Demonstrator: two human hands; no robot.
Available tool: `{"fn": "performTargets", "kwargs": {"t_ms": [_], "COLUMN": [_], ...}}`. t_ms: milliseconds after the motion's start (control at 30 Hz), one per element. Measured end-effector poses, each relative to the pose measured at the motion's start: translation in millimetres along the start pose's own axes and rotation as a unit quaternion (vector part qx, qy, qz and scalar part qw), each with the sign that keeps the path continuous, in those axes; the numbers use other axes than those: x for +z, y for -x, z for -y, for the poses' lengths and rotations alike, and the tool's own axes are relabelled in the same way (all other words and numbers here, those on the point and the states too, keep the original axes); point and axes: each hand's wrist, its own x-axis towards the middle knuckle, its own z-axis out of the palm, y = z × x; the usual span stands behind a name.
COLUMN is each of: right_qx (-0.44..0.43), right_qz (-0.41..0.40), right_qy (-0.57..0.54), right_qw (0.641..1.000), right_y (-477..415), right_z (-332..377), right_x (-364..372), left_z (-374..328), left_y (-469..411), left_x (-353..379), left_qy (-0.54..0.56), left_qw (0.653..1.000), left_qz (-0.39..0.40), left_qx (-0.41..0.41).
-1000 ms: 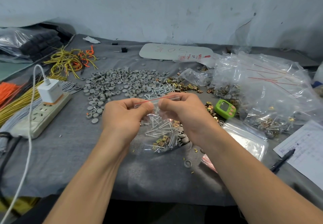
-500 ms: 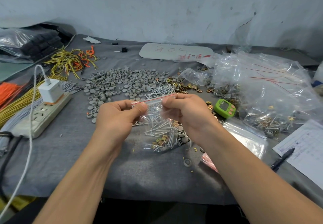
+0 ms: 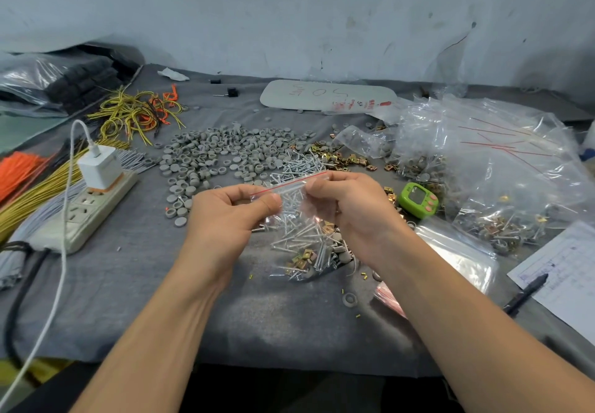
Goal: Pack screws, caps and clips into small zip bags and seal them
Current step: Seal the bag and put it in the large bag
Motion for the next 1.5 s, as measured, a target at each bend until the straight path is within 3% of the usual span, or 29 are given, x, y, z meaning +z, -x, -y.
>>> {"fn": "performTargets", "kwargs": {"t_ms": [333,533,1033,1500], "right_qx": [-0.034,-0.028,-0.017,-0.031], "right_qz": [-0.002,-0.009,-0.029,-0.030], "right_qy": [0.021,-0.026,-0.004,0.031], "right_qw": [0.999,0.999,0.999,0.999], "right_y": [2,1,0,2], "right_z": [3,4,2,4], "right_x": [-5,-6,-12,-15], "left_z": [-6,-9,-9,-6], "left_y": [2,3,-2,2], "left_x": [-3,-2,-5,3], "left_qy": [0.020,0.062,0.067,-0.007], "left_qw": [0.999,0.994,0.994,0.998], "left_qz": [0.016,0.057,0.001,-0.052], "left_qx": [-0.027,-0.071,-0.088,-0.027]}}
